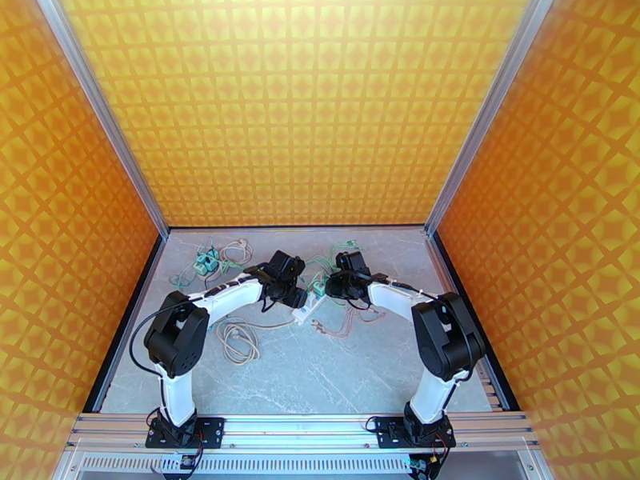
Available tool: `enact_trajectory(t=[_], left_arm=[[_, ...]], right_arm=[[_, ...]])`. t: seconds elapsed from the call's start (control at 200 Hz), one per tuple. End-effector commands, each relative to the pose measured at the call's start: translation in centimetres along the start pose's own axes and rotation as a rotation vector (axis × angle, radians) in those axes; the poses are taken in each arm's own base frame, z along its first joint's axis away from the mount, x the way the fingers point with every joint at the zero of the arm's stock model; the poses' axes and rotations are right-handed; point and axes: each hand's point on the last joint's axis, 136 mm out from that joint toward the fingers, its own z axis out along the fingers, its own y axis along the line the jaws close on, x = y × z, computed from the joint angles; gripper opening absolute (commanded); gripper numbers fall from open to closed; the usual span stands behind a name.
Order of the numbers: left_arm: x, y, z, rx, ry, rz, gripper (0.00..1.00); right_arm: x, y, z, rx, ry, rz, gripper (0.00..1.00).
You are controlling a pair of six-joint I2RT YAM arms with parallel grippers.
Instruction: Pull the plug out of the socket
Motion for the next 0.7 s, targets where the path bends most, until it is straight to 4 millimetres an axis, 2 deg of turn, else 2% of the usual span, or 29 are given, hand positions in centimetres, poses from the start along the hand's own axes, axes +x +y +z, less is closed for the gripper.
enact_trajectory(t=[0.0, 0.445, 0.57, 0.59, 0.695], left_arm=[[-1.2, 1.1, 0.2, -0.025, -0.019, 0.005, 0.6], [-3.1, 5.1, 0.5, -0.071, -0.06, -0.107, 0.61], [-3.1, 5.3, 1.3, -0.074, -0.043, -0.1, 0.61], [-4.2, 5.1, 0.9, -0.07, -0.066, -0.095, 0.61], [-4.6, 4.9, 1.4, -0.054, -0.062, -0.087, 0.61]], right_arm=[[1.0, -0.6, 1.3, -0.001, 0.031, 0.027, 0.24], [2.1, -1.2, 2.1, 0.009, 0.059, 0.016, 0.23], [2.1, -1.3, 2.1, 0.012, 0.062, 0.011, 0.23], [2.2, -1.3, 2.1, 0.013, 0.063, 0.011, 0.23], [2.3, -1.3, 2.1, 0.013, 0.065, 0.01, 0.23]])
